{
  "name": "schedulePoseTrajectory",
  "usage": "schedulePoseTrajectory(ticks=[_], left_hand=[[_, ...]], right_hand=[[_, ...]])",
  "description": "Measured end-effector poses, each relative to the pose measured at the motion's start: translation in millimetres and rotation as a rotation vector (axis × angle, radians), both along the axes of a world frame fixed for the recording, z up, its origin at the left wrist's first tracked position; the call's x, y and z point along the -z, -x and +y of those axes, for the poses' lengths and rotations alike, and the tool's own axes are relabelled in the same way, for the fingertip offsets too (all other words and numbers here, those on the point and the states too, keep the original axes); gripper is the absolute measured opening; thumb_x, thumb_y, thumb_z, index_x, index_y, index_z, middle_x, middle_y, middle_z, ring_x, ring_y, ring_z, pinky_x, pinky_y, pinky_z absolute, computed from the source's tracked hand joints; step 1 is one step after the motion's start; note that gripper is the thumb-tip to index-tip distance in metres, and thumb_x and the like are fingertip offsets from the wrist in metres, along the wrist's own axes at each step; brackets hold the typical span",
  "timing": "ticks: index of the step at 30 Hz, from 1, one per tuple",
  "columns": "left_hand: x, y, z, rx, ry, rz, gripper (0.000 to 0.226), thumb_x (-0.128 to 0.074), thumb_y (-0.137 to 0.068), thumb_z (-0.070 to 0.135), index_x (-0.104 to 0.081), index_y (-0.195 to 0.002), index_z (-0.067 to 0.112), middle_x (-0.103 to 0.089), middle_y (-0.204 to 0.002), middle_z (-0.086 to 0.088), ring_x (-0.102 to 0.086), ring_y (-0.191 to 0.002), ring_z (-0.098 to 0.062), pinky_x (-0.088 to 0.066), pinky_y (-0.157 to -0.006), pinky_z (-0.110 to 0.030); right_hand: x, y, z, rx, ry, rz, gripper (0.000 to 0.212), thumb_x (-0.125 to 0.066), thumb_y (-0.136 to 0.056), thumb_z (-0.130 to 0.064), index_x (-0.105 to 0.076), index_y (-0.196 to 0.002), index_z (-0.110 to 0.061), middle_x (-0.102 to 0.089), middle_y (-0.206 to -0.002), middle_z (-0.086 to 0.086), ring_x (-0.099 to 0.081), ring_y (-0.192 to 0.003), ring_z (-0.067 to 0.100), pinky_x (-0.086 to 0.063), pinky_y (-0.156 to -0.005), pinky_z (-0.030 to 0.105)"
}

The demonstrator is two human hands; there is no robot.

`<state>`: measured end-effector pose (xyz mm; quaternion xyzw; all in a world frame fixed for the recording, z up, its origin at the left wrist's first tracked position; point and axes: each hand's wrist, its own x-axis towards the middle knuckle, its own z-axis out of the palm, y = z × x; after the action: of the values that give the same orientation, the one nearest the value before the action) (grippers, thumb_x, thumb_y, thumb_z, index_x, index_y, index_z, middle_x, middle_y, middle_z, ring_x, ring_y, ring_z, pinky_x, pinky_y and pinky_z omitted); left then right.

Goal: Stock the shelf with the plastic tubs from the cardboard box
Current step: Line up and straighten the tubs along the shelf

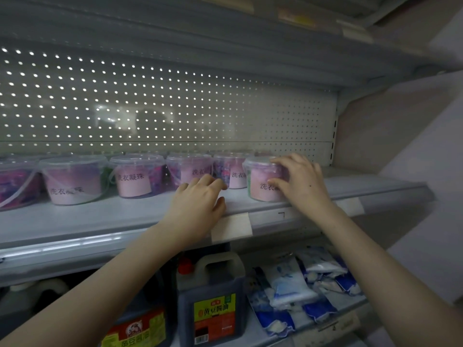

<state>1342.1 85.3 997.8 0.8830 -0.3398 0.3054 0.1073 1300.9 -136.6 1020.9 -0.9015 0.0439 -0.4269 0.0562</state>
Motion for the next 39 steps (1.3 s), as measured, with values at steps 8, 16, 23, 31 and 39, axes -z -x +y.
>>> schedulePoseTrajectory(ticks=[8,16,23,31,39], left_hand=[[-3,-7,-30,-0.009,0.017,-0.001,0.036,-0.037,-0.096,0.036,-0.048,-0.129,0.025,-0.050,-0.127,0.001,-0.048,-0.113,-0.023,-0.036,-0.094,-0.035],[-5,-15,-59,-0.048,0.013,-0.010,0.036,-0.038,-0.097,0.038,-0.050,-0.127,0.023,-0.052,-0.126,0.001,-0.049,-0.112,-0.023,-0.037,-0.091,-0.035],[-3,-21,-64,-0.066,0.043,-0.041,0.036,-0.042,-0.095,0.039,-0.055,-0.123,0.021,-0.057,-0.121,-0.002,-0.053,-0.107,-0.027,-0.040,-0.088,-0.037],[0,-25,-62,-0.046,0.094,0.009,0.034,-0.037,-0.096,0.041,-0.054,-0.121,0.024,-0.055,-0.120,0.002,-0.051,-0.109,-0.022,-0.036,-0.089,-0.035],[0,-29,-64,-0.022,0.125,0.079,0.032,-0.036,-0.096,0.041,-0.055,-0.116,0.025,-0.055,-0.115,0.003,-0.052,-0.108,-0.021,-0.037,-0.087,-0.034]], right_hand=[[-3,-16,-31,0.072,-0.010,0.042,0.045,-0.066,-0.084,-0.035,-0.055,-0.126,-0.025,-0.051,-0.118,-0.003,-0.042,-0.116,0.017,-0.027,-0.091,0.033],[-6,-43,-65,0.038,-0.103,0.119,0.038,-0.055,-0.092,-0.017,-0.055,-0.128,-0.029,-0.047,-0.125,0.004,-0.039,-0.122,0.024,-0.029,-0.101,0.039],[-13,-75,-74,0.060,-0.145,0.112,0.042,-0.067,-0.084,-0.026,-0.057,-0.123,-0.015,-0.052,-0.121,0.008,-0.042,-0.116,0.026,-0.037,-0.095,0.037],[-19,-107,-71,0.066,-0.117,0.076,0.035,-0.076,-0.075,-0.031,-0.065,-0.099,-0.007,-0.059,-0.106,0.009,-0.044,-0.106,0.028,-0.040,-0.082,0.036],[-27,-114,-71,0.073,-0.049,0.161,0.032,-0.075,-0.076,-0.034,-0.063,-0.094,-0.011,-0.062,-0.102,0.008,-0.045,-0.106,0.030,-0.033,-0.076,0.033]])
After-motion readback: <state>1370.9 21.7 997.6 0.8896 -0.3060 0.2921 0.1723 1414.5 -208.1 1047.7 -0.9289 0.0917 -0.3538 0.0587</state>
